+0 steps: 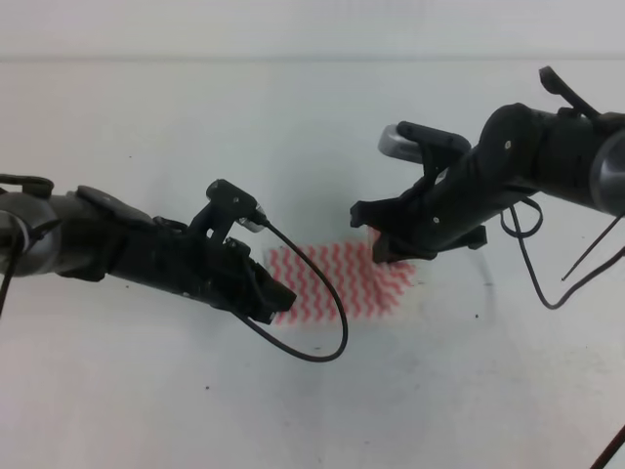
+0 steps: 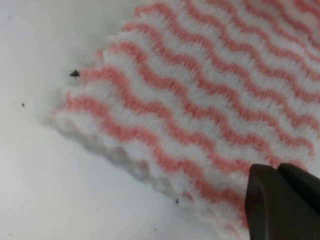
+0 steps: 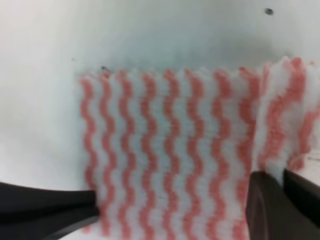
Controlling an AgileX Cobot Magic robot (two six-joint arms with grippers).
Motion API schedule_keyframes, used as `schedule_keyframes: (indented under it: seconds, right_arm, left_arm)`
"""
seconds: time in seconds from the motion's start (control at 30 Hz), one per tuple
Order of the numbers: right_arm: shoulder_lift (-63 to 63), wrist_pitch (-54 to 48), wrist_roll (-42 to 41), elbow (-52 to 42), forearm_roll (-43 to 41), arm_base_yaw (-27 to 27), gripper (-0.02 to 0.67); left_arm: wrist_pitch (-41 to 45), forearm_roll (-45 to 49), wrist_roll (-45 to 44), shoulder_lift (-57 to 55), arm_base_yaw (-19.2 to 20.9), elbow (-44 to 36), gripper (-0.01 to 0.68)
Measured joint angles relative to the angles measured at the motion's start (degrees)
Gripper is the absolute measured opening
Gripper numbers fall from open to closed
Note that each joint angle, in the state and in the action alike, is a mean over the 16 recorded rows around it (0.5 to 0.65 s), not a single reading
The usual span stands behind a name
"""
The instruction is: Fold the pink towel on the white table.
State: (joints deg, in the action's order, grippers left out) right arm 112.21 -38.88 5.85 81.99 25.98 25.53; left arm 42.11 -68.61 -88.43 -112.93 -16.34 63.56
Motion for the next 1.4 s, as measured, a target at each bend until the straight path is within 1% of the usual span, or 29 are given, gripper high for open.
schedule_keyframes:
  seconds: [0.4,1.4]
  right_arm:
    - [0.9,0.9,0.0,2.6,0.6,2.4,-0.014]
    - [3.1,3.3,-0.3,3.1,2.6,4.2,-0.014]
  left_arm:
    - [0.0,-0.1,0.0,0.0,0.0,0.0,-0.005]
    - [-0.1,-0.2,-0.1,0.1,0.0,0.0,-0.005]
